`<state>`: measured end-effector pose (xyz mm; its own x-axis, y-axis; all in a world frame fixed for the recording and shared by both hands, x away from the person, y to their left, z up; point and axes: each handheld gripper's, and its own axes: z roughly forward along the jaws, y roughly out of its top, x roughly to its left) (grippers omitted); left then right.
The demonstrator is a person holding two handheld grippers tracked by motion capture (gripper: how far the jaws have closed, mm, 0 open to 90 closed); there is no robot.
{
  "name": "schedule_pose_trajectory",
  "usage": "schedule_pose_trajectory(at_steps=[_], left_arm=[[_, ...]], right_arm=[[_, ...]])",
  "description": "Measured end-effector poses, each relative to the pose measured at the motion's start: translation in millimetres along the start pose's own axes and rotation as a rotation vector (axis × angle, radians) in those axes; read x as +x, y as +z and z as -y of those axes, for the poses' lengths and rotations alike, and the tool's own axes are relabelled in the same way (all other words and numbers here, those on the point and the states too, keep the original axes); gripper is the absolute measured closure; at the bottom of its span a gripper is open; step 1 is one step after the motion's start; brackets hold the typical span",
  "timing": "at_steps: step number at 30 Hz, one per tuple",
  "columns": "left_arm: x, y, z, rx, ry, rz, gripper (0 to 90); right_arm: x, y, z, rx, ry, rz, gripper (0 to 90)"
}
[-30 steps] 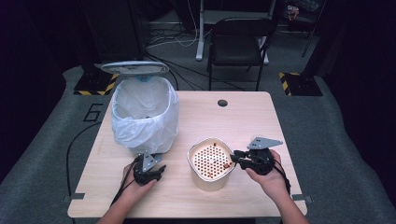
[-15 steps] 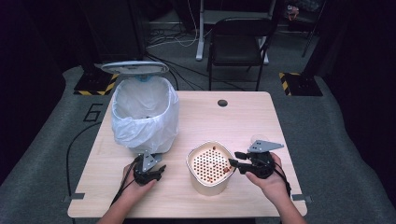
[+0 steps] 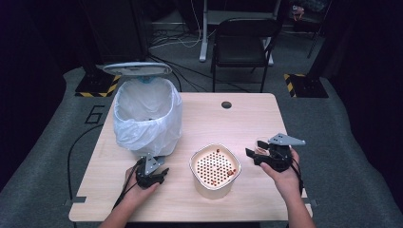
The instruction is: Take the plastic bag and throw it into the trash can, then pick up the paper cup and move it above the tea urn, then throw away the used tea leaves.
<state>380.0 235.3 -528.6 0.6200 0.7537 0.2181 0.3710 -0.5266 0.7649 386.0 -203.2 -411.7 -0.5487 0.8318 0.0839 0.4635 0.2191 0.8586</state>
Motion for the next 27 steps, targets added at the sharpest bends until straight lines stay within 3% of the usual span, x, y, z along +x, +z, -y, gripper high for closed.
schedule_pose_trajectory(at_steps=[11, 18, 27], left_arm=[[0.0, 0.0, 0.0, 0.000, 0.000, 0.000, 37.9], [0.0, 0.0, 0.0, 0.000, 0.000, 0.000, 37.8], [0.0, 0.0, 0.0, 0.000, 0.000, 0.000, 37.8]], right_arm=[[-34.0, 7.7, 10.9, 0.011, 0.052, 0.109, 15.2], [-47.3, 19.3, 10.8, 0.011, 0.064, 0.145, 14.4], [-55.3, 24.6, 23.8, 0.025, 0.087, 0.142, 13.6]])
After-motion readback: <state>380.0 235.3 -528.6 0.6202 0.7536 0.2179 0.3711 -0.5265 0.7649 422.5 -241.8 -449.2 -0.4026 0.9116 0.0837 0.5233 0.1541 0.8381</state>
